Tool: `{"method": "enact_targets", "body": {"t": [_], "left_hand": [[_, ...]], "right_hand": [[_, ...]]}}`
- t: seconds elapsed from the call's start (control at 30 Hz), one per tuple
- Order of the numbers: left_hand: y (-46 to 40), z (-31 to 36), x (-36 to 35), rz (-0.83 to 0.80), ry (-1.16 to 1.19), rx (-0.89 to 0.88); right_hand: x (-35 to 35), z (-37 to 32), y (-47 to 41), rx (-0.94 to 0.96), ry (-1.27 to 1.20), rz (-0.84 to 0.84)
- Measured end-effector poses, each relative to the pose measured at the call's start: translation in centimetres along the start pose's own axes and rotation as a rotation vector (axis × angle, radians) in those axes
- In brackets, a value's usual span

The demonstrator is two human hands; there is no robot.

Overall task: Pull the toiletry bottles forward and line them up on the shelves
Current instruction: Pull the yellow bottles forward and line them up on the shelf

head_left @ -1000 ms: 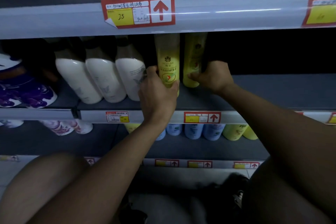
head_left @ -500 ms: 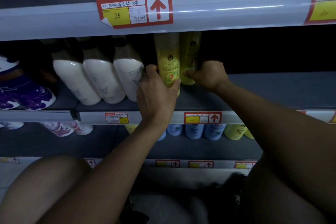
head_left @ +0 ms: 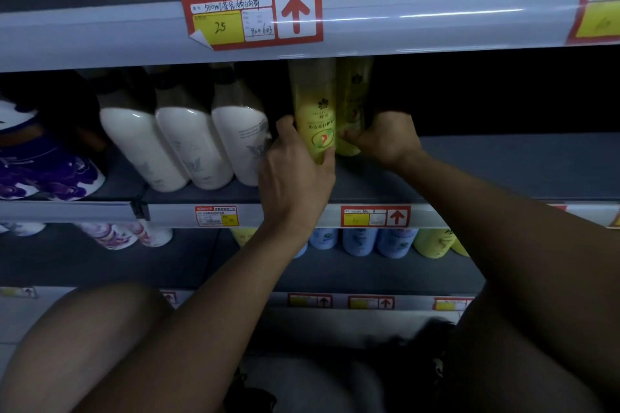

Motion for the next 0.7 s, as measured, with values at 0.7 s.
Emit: {"method": "enact_targets", "body": {"t": [0.7], "left_hand": [[0.11, -0.07, -0.01, 0.025, -0.016, 0.009]], "right_hand": [[0.05, -0.37, 0.51, -0.008, 0.043, -0.026]]}}
Point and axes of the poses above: each hand's wrist, its own y-axis away from the middle knuckle, its own x-axis out of the back of the hand, z = x × y, the point moved 8 cm from there along -y, towards the middle knuckle, and after that the axes turned 8 degrees about -x, right-handed, at the moved point
